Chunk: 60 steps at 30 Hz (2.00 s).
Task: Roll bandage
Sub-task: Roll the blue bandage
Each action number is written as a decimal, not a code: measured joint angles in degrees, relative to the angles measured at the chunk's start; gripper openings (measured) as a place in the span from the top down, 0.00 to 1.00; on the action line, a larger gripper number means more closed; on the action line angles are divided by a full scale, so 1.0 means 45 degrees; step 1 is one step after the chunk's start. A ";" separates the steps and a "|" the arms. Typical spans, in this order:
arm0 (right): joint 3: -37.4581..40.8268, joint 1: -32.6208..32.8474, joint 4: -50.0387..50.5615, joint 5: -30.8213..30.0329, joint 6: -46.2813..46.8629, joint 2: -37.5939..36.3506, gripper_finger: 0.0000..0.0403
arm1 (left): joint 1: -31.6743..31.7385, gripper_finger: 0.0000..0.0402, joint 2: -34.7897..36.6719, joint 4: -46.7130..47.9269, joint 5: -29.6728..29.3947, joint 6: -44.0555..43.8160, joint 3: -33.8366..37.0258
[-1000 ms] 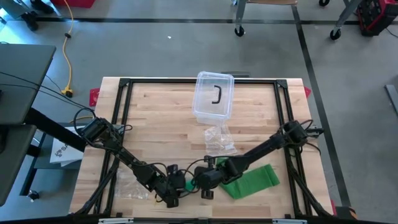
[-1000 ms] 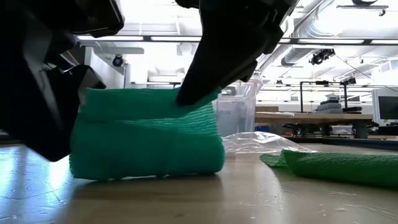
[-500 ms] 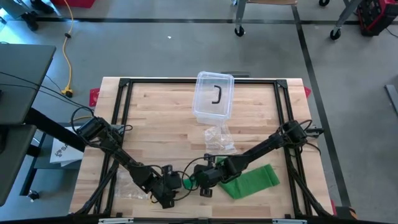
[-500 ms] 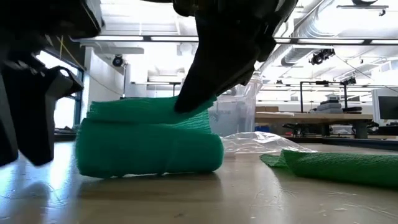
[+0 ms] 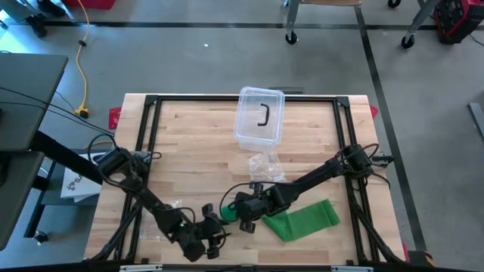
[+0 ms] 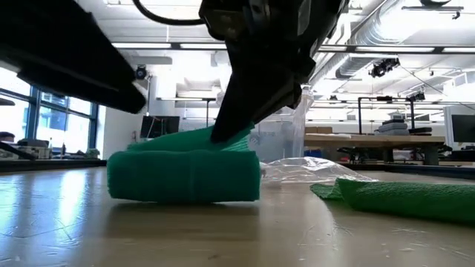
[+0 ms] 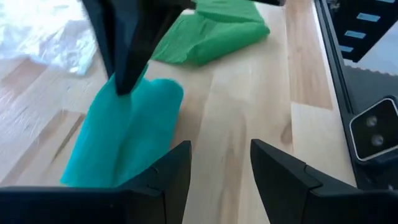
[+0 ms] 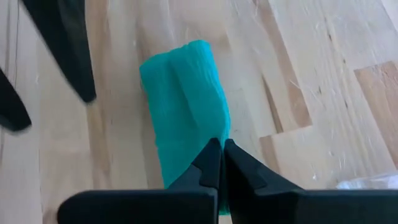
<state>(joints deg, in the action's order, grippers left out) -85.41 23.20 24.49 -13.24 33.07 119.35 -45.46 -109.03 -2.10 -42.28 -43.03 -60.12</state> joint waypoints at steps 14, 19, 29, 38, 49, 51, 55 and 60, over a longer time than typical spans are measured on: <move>0.0000 -0.0010 0.0067 0.0036 0.0026 -0.0010 1.00 | 0.1216 0.60 -0.0507 -0.0472 -0.0264 0.1391 0.0005; 0.0000 -0.0005 0.0092 0.0044 0.0213 -0.0010 1.00 | 0.1361 0.60 -0.0507 -0.0456 0.0224 0.1482 0.0005; 0.0000 0.0164 0.0047 -0.0363 0.0333 -0.0010 1.00 | 0.1343 0.60 -0.1279 -0.0113 0.0569 0.0659 -0.0034; -0.0005 0.0029 0.0622 -0.1649 0.1023 -0.0010 0.98 | 0.0835 0.60 -0.1596 -0.0351 0.0326 0.0257 -0.0029; -0.0005 -0.0037 0.0617 -0.2450 0.0389 -0.0019 0.65 | 0.0635 0.60 -0.1644 -0.0535 0.0847 0.0018 -0.0005; -0.0005 0.0091 0.0358 -0.2488 -0.0527 -0.0019 0.63 | 0.0638 0.60 -0.1658 -0.0469 0.0860 0.0017 0.0005; -0.0005 0.0286 -0.0064 -0.0861 -0.1550 -0.0019 0.63 | 0.0658 0.60 -0.1702 -0.0275 0.0919 0.0001 0.0058; -0.0010 0.0243 0.0886 -0.0844 -0.1596 0.0044 0.67 | 0.0631 0.60 -0.1702 -0.0305 0.0853 -0.0119 0.0053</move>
<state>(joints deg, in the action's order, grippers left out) -85.45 24.30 28.47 -17.03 25.89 119.55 -42.62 -116.68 -3.48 -38.45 -43.57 -59.88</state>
